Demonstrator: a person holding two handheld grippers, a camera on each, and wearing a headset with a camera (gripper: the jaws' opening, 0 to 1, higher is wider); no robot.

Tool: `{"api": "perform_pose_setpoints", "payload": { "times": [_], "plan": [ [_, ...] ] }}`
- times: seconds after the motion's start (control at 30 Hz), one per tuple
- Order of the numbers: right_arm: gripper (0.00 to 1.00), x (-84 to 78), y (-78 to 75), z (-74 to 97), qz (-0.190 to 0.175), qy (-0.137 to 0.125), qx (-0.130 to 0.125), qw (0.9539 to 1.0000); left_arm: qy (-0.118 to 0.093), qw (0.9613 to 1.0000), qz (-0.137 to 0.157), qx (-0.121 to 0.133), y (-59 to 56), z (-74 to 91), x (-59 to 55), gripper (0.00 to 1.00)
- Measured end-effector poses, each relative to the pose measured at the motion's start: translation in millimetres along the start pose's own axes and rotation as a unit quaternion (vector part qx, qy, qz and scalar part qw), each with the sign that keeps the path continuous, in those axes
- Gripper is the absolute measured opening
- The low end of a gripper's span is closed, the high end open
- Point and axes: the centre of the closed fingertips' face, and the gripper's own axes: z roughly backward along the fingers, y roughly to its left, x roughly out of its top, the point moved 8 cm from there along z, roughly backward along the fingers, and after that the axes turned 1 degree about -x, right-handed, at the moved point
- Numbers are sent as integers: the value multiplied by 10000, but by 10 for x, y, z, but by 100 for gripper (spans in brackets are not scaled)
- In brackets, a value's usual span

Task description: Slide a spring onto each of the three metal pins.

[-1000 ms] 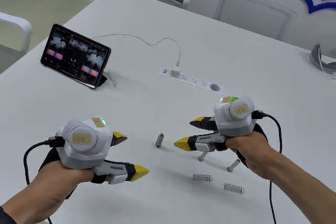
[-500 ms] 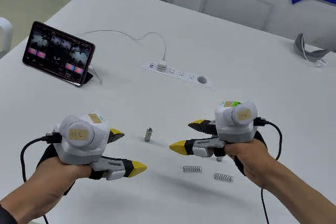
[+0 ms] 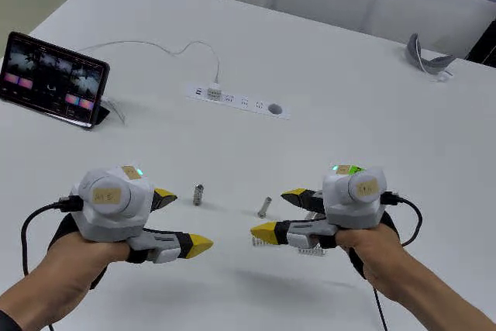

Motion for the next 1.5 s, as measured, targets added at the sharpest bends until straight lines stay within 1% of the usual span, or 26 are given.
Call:
{"api": "perform_pose_setpoints", "payload": {
  "times": [0.23, 0.4, 0.5, 0.63, 0.73, 0.87, 1.1, 1.17, 1.27, 1.5],
  "plan": [
    [65, -133, -5, 111, -167, -9, -126, 9998, 91, 9998, -106, -163, -75, -156, 42, 65],
    [66, -209, -4, 235, -273, -50, -230, 9994, 174, 9992, -203, -307, -144, -267, 67, 65],
    [67, -252, -4, 302, -322, -55, -243, 9992, 234, 9986, -272, -380, -171, -326, 76, 65],
    [69, -325, 5, 416, -350, -58, -301, 9989, 321, 9977, -347, -481, -209, -427, 89, 65],
    [70, -397, -19, 503, -413, -81, -381, 9984, 387, 9967, -447, -563, -249, -506, 102, 65],
    [71, -491, -45, 584, -552, -130, -466, 9973, 520, 9950, -548, -652, -298, -597, 86, 65],
    [72, -624, -58, 704, -626, -75, -552, 9965, 617, 9930, -627, -784, -371, -755, 98, 65],
    [72, -645, -65, 724, -635, -41, -573, 9963, 640, 9925, -651, -809, -382, -788, 100, 65],
    [73, -653, -80, 756, -667, -60, -603, 9959, 670, 9918, -682, -847, -401, -837, 107, 65],
    [75, -647, -88, 779, -653, -56, -614, 9960, 713, 9909, -710, -890, -401, -938, 117, 64]
  ]
}}
